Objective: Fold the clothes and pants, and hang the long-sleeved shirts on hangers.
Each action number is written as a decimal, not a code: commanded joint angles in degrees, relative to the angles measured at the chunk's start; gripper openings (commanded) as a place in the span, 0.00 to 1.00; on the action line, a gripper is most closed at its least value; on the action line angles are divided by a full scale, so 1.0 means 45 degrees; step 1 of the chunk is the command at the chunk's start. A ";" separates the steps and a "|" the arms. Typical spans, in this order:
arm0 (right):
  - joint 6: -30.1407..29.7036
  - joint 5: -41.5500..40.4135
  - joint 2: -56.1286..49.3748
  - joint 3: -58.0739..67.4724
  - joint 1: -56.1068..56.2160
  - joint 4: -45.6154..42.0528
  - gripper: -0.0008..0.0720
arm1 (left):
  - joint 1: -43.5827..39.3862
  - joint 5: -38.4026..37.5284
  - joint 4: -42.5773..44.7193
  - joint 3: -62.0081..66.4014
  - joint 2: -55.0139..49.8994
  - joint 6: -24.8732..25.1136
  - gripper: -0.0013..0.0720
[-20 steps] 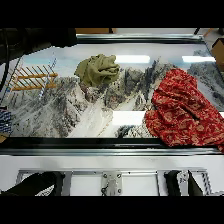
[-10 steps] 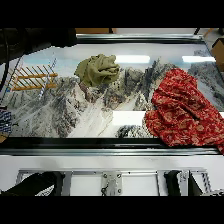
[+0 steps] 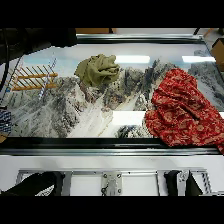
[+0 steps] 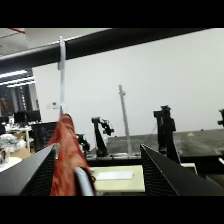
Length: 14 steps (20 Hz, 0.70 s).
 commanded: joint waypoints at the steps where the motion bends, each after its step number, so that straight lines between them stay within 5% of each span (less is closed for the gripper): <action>1: 0.0000 0.0937 0.0481 0.0000 0.0005 0.0005 0.78 | 0.0015 0.0005 0.0010 0.0005 -0.0005 0.0005 0.04; 4: 0.0253 0.4930 0.1083 -0.0005 0.0005 0.0005 0.78 | 0.0015 0.0000 0.0005 0.0005 -0.0005 0.0005 0.04; 7: 0.1977 0.8670 0.1044 -0.0015 0.0010 0.0000 0.78 | 0.0015 0.0000 0.0005 0.0005 -0.0005 0.0010 0.04; 11: 0.4469 1.6558 -0.0019 -0.0015 0.1263 -0.0350 0.78 | 0.0015 -0.0005 0.0010 0.0000 -0.0005 0.0005 0.04; 14: 0.4590 1.6757 -0.0651 -0.0015 0.5255 -0.2171 0.78 | 0.0097 0.0029 0.0000 -0.0869 0.0287 0.0000 0.04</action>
